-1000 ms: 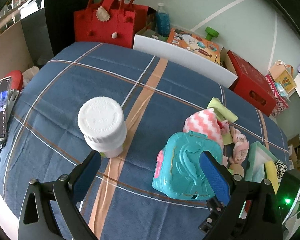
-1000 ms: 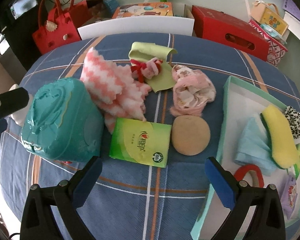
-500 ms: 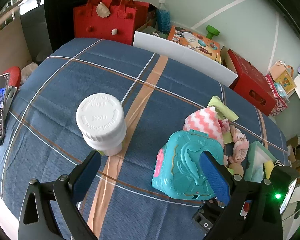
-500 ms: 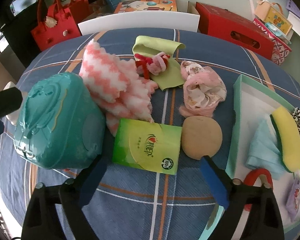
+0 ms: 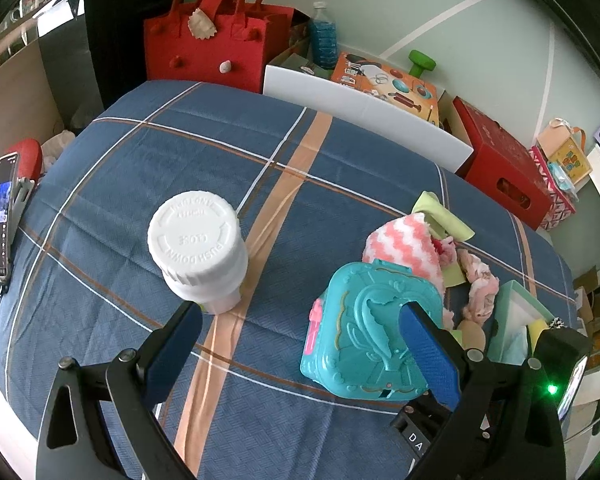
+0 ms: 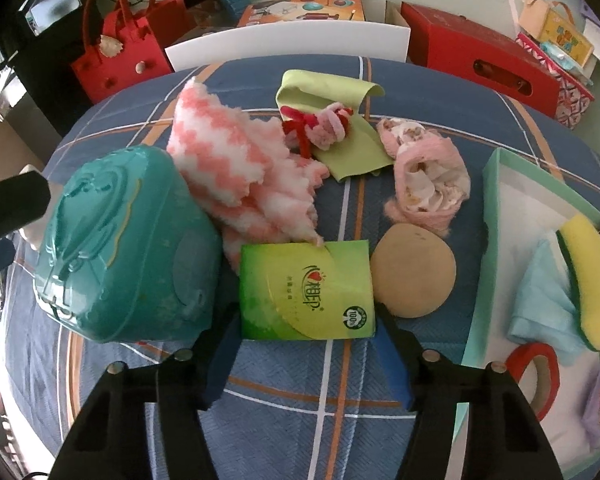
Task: Organize soft objects
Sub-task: 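Reach to the green tissue pack on the table and grasp it with the right gripper, then grasp the pink-and-white fluffy cloth with the left gripper while the right holds the tissue pack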
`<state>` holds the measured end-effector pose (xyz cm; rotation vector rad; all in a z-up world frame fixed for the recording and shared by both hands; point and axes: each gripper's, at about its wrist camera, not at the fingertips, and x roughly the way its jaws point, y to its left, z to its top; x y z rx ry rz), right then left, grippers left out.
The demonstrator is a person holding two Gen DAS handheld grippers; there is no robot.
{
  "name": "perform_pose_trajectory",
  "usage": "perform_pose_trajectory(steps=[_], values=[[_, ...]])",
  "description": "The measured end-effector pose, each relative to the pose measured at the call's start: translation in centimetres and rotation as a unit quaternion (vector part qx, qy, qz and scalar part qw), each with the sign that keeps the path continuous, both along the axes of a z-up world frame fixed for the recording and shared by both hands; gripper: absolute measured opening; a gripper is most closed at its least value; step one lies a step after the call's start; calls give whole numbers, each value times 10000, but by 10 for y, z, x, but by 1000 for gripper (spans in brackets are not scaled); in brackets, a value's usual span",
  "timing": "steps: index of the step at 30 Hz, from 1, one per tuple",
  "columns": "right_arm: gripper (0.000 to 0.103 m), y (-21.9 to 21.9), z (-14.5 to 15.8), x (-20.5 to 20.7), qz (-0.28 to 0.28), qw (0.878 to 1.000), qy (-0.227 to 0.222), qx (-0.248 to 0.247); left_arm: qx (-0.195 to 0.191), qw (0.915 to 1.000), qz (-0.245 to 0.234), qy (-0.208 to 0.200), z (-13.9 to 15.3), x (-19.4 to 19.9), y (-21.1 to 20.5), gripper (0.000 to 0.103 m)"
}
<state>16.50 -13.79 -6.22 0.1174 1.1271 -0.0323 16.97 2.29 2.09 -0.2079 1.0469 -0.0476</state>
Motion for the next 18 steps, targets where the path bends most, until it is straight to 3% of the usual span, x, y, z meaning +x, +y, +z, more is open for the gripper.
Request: perform_pose_trajectory(steps=[9, 18], values=[[66, -13, 16, -12, -34, 9997, -170, 200, 48, 9999, -61, -82, 6, 3, -7, 99], [66, -34, 51, -20, -338, 9978, -559, -110, 122, 9996, -223, -83, 10, 18, -26, 99]])
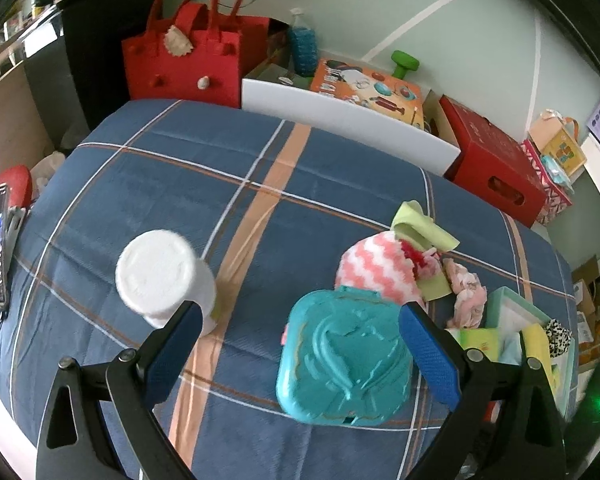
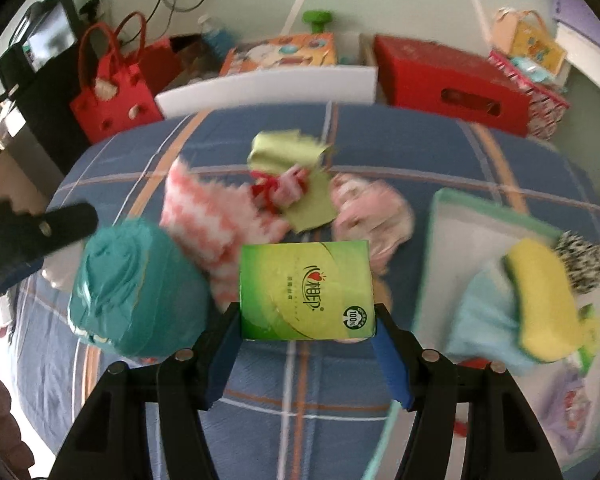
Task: Organize soft objects
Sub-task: 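Grasp the pink-and-white fluffy cloth with the left gripper while the right holds the tissue pack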
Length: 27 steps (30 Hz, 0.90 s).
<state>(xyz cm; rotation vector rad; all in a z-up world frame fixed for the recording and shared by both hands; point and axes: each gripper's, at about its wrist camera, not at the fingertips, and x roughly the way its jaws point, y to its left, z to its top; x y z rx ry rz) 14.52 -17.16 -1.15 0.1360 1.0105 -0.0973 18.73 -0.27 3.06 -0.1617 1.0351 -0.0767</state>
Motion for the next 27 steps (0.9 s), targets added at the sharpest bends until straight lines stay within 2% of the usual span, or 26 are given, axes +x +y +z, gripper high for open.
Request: perform_pose_trajectory(steps=[4, 6, 8, 10, 12, 13, 17, 19, 21, 23, 27], values=[[66, -24, 15, -5, -287, 9994, -205, 3, -114, 9997, -210, 67, 1, 13, -12, 98], [66, -32, 18, -6, -412, 9989, -241, 33, -5, 9992, -387, 51, 4, 19, -21, 95], [66, -42, 20, -7, -542, 9981, -276, 106, 107, 9985, -533, 25, 7, 26, -29, 86], [66, -46, 22, -8, -596, 9976, -306, 147, 169, 9972, -714, 138, 5, 35, -37, 85], [66, -47, 23, -9, -630, 9973, -332, 172, 83, 9961, -850, 213, 5, 42, -43, 79], [66, -49, 24, -9, -644, 9972, -343, 186, 23, 9956, -907, 243, 5, 45, -45, 73], [66, -52, 23, -10, -666, 9970, -331, 232, 144, 9924, -1115, 500, -4, 59, -60, 70], [66, -54, 22, -10, -681, 9969, -324, 245, 151, 9907, -1189, 642, -10, 62, -64, 61], [66, -56, 22, -11, -693, 9967, -335, 259, 107, 9890, -1220, 828, -19, 66, -66, 58], [66, -57, 23, -12, -709, 9965, -342, 274, 89, 9878, -1213, 972, -27, 69, -67, 51], [66, -60, 22, -12, -733, 9963, -322, 305, 94, 9873, -1175, 1062, -34, 71, -68, 39]])
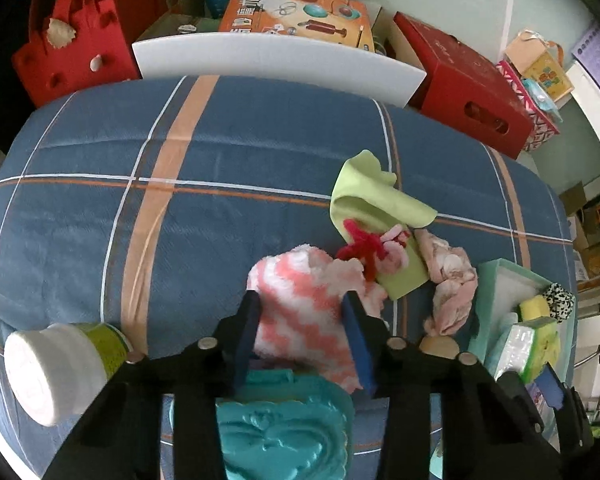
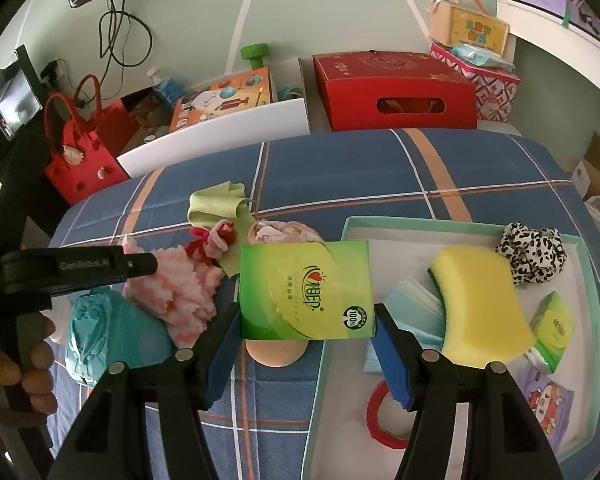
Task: Organize soft objects
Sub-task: 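Grasp the pink-and-white fluffy cloth with the left gripper while the right holds the tissue pack, then carry cloth and tissue pack over the tray while the right gripper releases the tissue pack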
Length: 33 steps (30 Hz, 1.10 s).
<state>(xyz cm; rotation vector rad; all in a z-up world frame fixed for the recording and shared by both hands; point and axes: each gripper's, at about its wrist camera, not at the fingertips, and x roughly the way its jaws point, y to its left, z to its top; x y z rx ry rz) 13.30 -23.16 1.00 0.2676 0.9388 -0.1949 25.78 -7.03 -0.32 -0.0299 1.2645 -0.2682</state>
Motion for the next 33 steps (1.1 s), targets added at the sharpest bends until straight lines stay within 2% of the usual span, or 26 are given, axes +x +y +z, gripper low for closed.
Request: perform_pose_trajectory(steps=[5, 6, 11, 18, 24, 33], values=[[66, -1, 0, 0, 7, 10000, 4, 19, -12, 10000, 41, -57, -1, 1, 1, 15], [66, -1, 0, 0, 4, 10000, 4, 19, -74, 9999, 61, -49, -1, 1, 2, 14], [66, -2, 1, -1, -10, 10000, -19, 44, -288, 9993, 63, -221, 7, -7, 4, 12], [66, -8, 6, -7, -69, 9998, -120, 136, -654, 9941, 151, -853, 35, -37, 2, 12], [66, -14, 17, -16, -179, 9995, -246, 118, -815, 9871, 274, -1349, 60, -65, -1, 12], [66, -23, 40, -37, -312, 9982, -494, -117, -1019, 9749, -97, -1979, 95, -108, -16, 12]])
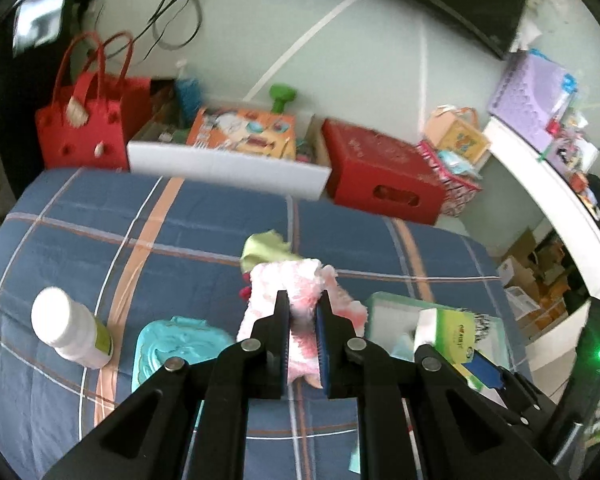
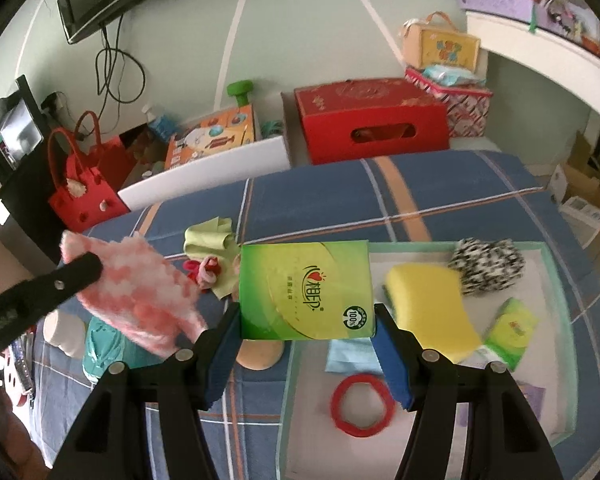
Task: Organize soft objects
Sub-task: 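Carry cloth and tissue pack over the tray while the right gripper releases the tissue pack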
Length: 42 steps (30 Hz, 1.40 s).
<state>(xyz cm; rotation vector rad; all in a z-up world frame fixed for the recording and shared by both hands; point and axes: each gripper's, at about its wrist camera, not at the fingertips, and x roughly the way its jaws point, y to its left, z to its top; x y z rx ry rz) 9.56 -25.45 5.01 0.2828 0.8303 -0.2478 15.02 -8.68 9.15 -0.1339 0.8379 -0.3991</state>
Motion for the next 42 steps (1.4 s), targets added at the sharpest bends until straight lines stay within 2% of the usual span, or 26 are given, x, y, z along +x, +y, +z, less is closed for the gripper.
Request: perform_pose_trajectory(steps=[7, 11, 17, 23, 28, 33, 36, 39, 42], values=[[66, -23, 21, -28, -363, 9988, -208, -242, -202, 9971, -432, -588, 38, -36, -14, 12], [66, -41, 29, -43, -652, 9968, -212, -405, -319, 9945, -697, -716, 49, -49, -23, 12], [66, -80, 31, -67, -1267, 9904, -69, -550, -222, 9901, -1131, -799, 51, -68, -55, 12], [66, -114, 28, -88, -1779, 9819, 122, -633, -139, 9822, -1744, -690, 40, -87, -95, 12], [66, -136, 13, -95, -2036, 9771, 344, -508, 14, 9775, -2077, -369, 11, -88, -124, 12], [66, -144, -22, -82, -1928, 9767, 900, -295, 542, 9783, -1980, 285, -49, -68, -144, 12], [66, -146, -32, -78, -1880, 9763, 1040, -239, 731, 9773, -1882, 642, -77, -59, -147, 12], [66, -150, -44, -76, -1906, 9741, 1202, -185, 863, 9760, -1813, 840, -95, -54, -149, 12], [66, -153, -51, -77, -1940, 9722, 1300, -146, 928, 9755, -1786, 884, -101, -52, -150, 12]])
